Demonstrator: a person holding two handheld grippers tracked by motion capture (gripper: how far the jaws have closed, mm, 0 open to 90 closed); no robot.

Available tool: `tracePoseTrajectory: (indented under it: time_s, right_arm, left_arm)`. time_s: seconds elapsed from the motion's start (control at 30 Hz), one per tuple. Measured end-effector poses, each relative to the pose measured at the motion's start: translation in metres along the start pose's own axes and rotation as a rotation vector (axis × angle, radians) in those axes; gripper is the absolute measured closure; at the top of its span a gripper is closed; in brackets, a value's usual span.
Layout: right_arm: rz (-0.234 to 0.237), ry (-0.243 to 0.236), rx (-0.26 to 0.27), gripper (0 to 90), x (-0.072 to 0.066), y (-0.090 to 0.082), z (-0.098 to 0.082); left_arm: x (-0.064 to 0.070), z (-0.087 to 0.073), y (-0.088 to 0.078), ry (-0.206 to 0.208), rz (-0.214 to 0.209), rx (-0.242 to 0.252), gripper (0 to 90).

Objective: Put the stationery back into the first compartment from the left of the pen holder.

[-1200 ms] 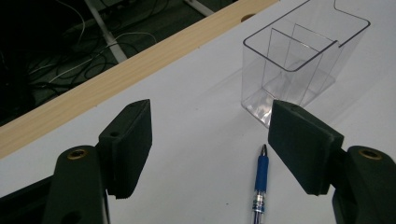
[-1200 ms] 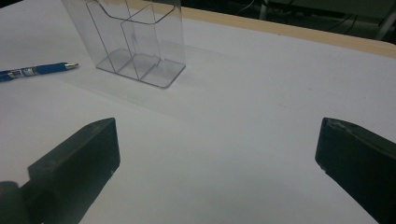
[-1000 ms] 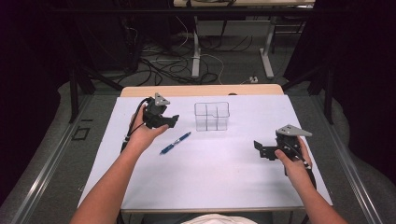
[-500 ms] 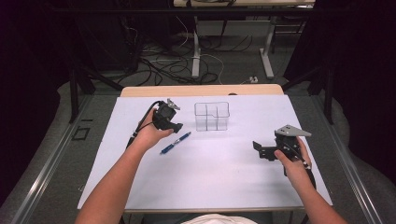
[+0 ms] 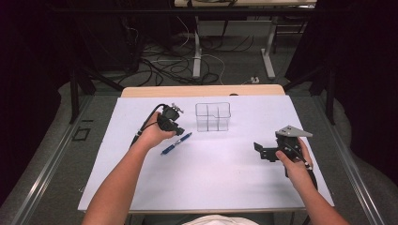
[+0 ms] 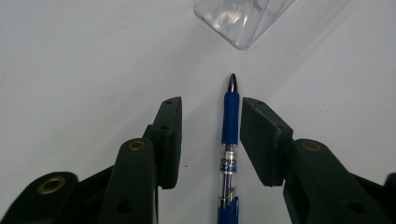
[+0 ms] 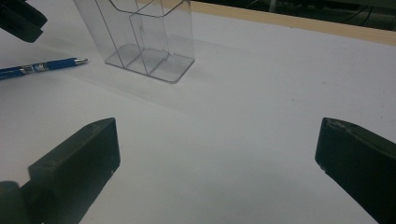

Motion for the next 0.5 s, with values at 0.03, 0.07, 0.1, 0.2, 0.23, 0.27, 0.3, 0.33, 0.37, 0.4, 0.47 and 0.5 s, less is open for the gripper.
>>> tracePoseTrajectory:
  time_s: [0.03,0.07,0.1,0.2,0.23,0.27,0.3,0.33,0.37,0.4,0.47,0.5]
  right_arm:
    - [0.003,0.001,0.004,0.0,0.0,0.0,0.0]
    - [0.003,-0.002,0.002,0.0,0.001,0.0,0.0]
    - [0.002,-0.001,0.001,0.0,0.001,0.0,0.0]
    - [-0.005,0.001,-0.006,0.0,0.001,0.0,-0.001]
    - [-0.004,0.001,-0.004,0.0,0.001,0.0,-0.001]
    - [-0.004,0.002,-0.005,0.0,0.001,0.0,-0.001]
    - [-0.001,0.002,-0.003,0.0,0.001,0.0,-0.001]
    - [-0.003,0.002,-0.007,0.0,0.001,0.0,-0.001]
    - [-0.001,0.001,-0.005,0.0,0.001,0.0,-0.001]
    - [0.0,-0.004,-0.008,0.0,0.001,0.0,-0.001]
    - [0.006,-0.007,-0.006,0.0,0.002,0.001,-0.001]
    - [0.009,-0.006,-0.008,0.0,0.002,0.001,-0.001]
  left_arm:
    - [0.0,0.0,0.002,-0.002,-0.003,-0.008,60.7]
    - [-0.001,-0.001,0.003,0.0,-0.003,-0.021,60.9]
    - [-0.001,-0.001,0.005,-0.004,-0.006,-0.026,61.6]
    - [-0.001,-0.002,0.009,-0.004,-0.011,-0.041,63.5]
    - [0.0,-0.002,0.01,-0.004,-0.013,-0.045,63.7]
    - [0.0,-0.002,0.012,-0.001,-0.013,-0.049,63.7]
    - [0.0,-0.002,0.013,-0.003,-0.013,-0.046,63.7]
    - [0.0,-0.003,0.014,0.003,-0.012,-0.053,63.8]
    - [0.001,-0.003,0.016,-0.004,-0.014,-0.052,64.0]
    - [0.001,-0.004,0.017,-0.009,-0.016,-0.059,64.1]
    - [0.002,-0.005,0.019,-0.01,-0.02,-0.066,64.5]
    - [0.001,-0.005,0.02,-0.004,-0.02,-0.067,64.8]
Point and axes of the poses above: each handheld gripper's, and its own axes: y roughly forward along the jaws, z roughly out of its top, x roughly to its right, the point moved 1 cm from there along y, roughly forward along the jaws, and after that the axes turned 8 degrees about z, right-handed, at the moved point
